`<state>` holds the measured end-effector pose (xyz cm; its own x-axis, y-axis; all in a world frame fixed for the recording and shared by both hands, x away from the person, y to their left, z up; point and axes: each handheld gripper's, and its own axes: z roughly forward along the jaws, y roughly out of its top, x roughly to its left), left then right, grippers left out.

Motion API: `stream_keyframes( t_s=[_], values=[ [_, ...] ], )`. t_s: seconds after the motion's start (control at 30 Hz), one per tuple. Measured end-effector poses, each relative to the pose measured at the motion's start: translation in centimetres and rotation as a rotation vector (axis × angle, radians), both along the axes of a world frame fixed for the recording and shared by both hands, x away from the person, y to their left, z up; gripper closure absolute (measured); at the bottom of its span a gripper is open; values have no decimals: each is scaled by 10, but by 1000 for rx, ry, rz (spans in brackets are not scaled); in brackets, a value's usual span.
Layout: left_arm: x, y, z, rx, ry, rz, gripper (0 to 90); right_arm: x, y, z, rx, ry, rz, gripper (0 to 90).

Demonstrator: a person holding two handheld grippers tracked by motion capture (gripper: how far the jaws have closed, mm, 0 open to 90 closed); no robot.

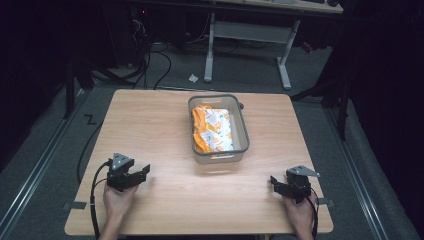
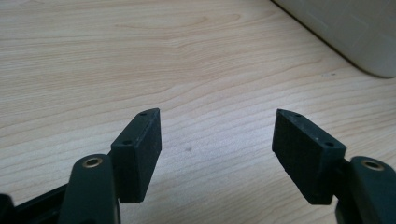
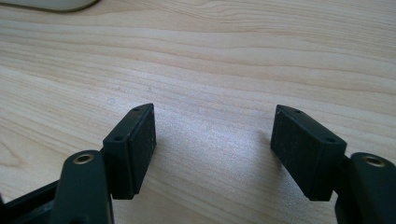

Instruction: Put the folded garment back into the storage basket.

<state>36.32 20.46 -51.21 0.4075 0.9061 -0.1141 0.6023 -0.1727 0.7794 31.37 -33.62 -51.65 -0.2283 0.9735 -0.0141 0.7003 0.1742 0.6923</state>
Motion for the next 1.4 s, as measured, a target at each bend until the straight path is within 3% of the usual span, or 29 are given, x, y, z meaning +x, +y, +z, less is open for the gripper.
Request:
stream_keyframes(
  t_s=[0.27, 0.77, 0.9, 0.93, 1.03, 1.4],
  values=[
    [-2, -1, -8, 35, 15, 7, 329, 0, 0, 0, 0, 0, -1, 315],
    [-1, -5, -14, 36, 30, 19, 328, 0, 0, 0, 0, 0, -2, 314],
    [1, -7, -15, 59, 46, 21, 327, 0, 0, 0, 0, 0, -2, 314],
    [2, -8, -16, 75, 62, 18, 320, 0, 0, 0, 0, 0, -2, 314],
    [1, -13, -16, 117, 57, 9, 302, 0, 0, 0, -1, 0, -1, 314],
    [1, -13, -16, 113, 59, 8, 295, 0, 0, 0, 0, 0, -2, 314]
  ],
)
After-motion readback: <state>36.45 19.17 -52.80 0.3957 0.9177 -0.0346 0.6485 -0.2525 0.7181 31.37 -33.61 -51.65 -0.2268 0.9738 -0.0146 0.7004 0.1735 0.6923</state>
